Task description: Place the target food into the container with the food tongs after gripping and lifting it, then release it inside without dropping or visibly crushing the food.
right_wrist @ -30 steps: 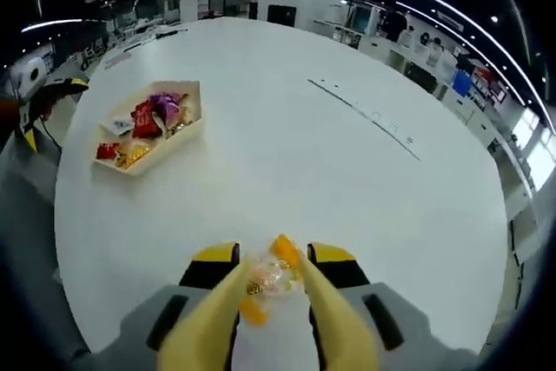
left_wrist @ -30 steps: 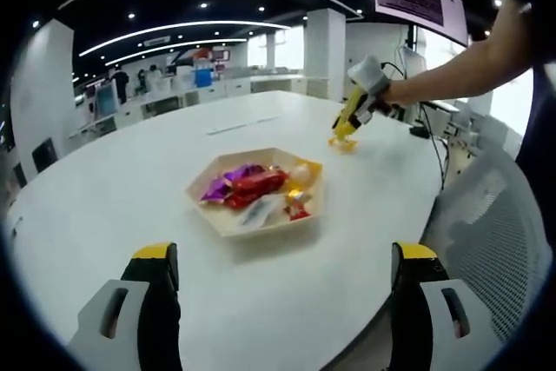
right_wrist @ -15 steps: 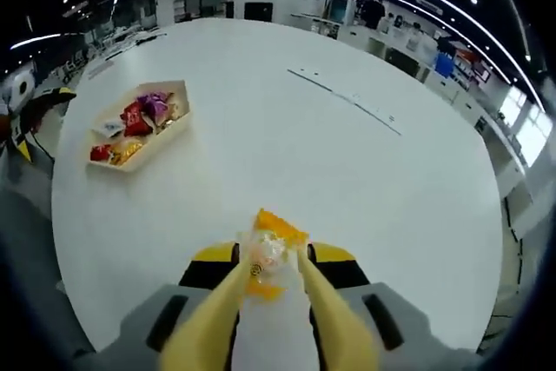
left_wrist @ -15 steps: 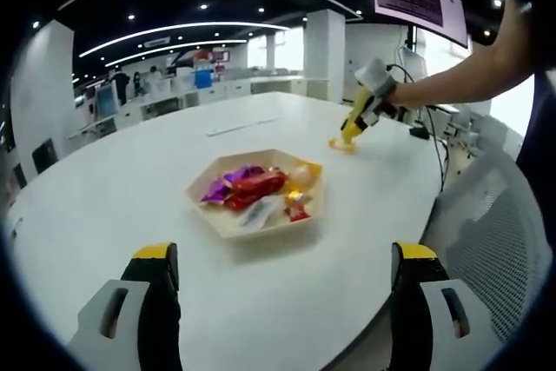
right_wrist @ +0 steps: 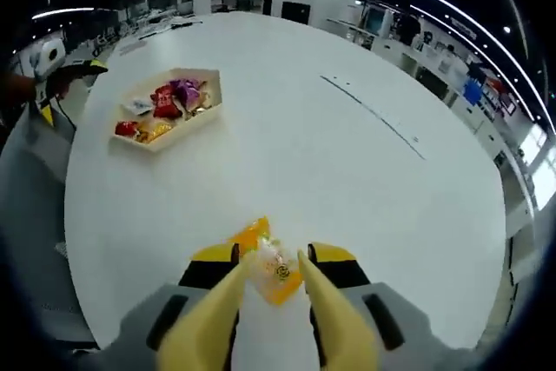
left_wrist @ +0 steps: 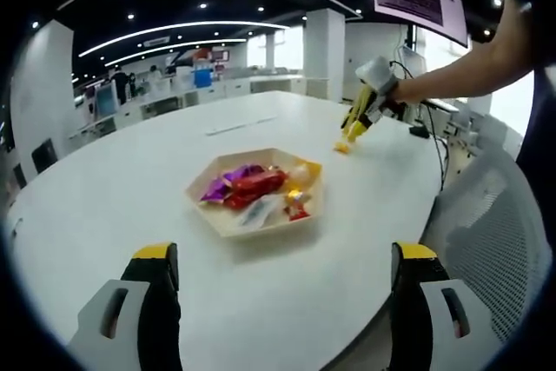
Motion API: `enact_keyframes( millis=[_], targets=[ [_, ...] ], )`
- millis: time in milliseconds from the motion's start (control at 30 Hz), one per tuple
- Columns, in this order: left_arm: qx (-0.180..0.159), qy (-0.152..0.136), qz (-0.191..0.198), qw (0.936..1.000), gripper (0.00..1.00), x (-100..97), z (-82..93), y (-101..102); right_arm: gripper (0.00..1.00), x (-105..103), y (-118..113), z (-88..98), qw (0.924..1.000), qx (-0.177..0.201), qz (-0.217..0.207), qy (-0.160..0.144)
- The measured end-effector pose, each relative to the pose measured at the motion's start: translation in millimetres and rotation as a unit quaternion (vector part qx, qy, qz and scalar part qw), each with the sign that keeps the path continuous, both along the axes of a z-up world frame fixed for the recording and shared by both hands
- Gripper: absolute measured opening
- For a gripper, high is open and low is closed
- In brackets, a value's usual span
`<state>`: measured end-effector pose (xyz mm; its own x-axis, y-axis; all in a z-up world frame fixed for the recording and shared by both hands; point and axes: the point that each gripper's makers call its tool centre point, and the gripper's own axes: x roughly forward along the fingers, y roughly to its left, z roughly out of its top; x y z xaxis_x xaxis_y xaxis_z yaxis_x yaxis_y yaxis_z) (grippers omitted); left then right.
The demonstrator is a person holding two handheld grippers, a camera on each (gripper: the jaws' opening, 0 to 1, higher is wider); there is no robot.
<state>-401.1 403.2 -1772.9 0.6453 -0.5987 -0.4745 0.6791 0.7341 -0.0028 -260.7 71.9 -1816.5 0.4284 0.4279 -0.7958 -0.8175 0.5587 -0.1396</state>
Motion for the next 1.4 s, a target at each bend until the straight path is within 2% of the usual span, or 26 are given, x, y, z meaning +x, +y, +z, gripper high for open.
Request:
enact_keyframes(
  millis=[233,333,367,500,600,800,900,1067,1133,1167,1233,1300,1400],
  targets=[
    [0.000,0.000,0.003,1.0000,0.98,0.3,0.3,1,0.30,-1,5,-2.1,0.9994,-0.013,0.032,0.006],
    [0.000,0.001,0.003,1.0000,0.98,0.6,-0.1,1,0.30,5,-5,-1.1,0.9993,-0.033,0.020,-0.002],
    [-0.001,0.001,0.003,1.0000,0.98,0.6,0.1,1,0.30,6,-9,-1.9,0.9994,-0.033,0.003,0.004],
    [-0.001,0.001,0.004,1.0000,0.98,0.9,0.2,1,0.30,1,-6,-5.1,0.9996,-0.024,0.000,0.015],
    [-0.001,0.001,0.003,1.0000,0.98,0.9,-0.2,1,0.30,-7,6,-4.2,0.9990,0.006,-0.011,0.042],
    [0.001,0.001,0.002,1.0000,0.98,0.5,-0.4,1,0.30,-4,12,0.0,0.9996,0.010,0.002,0.028],
    [0.001,0.000,0.002,1.0000,0.98,0.4,-0.4,1,0.30,-3,14,-1.3,0.9987,-0.014,0.049,0.006],
    [0.000,0.001,0.004,1.0000,0.98,0.6,-0.1,2,0.30,-6,18,-10.9,0.9974,-0.028,0.066,0.008],
    [0.000,0.001,0.004,1.0000,0.98,0.7,-0.1,2,0.30,0,16,-13.2,0.9993,-0.021,0.027,0.014],
    [0.001,0.001,0.004,1.0000,0.98,0.6,-0.4,2,0.30,0,15,-12.0,0.9994,-0.007,-0.004,0.033],
    [0.002,0.000,0.004,1.0000,0.98,0.5,-0.2,2,0.30,-2,19,-8.8,0.9989,0.014,-0.005,0.044],
    [0.002,0.001,0.004,1.0000,0.98,0.4,-0.4,2,0.30,-1,20,-3.3,0.9993,0.017,0.000,0.034],
    [0.001,0.001,0.005,1.0000,0.98,0.7,-0.4,2,0.30,3,22,5.9,0.9985,0.045,-0.004,0.031]
  ],
)
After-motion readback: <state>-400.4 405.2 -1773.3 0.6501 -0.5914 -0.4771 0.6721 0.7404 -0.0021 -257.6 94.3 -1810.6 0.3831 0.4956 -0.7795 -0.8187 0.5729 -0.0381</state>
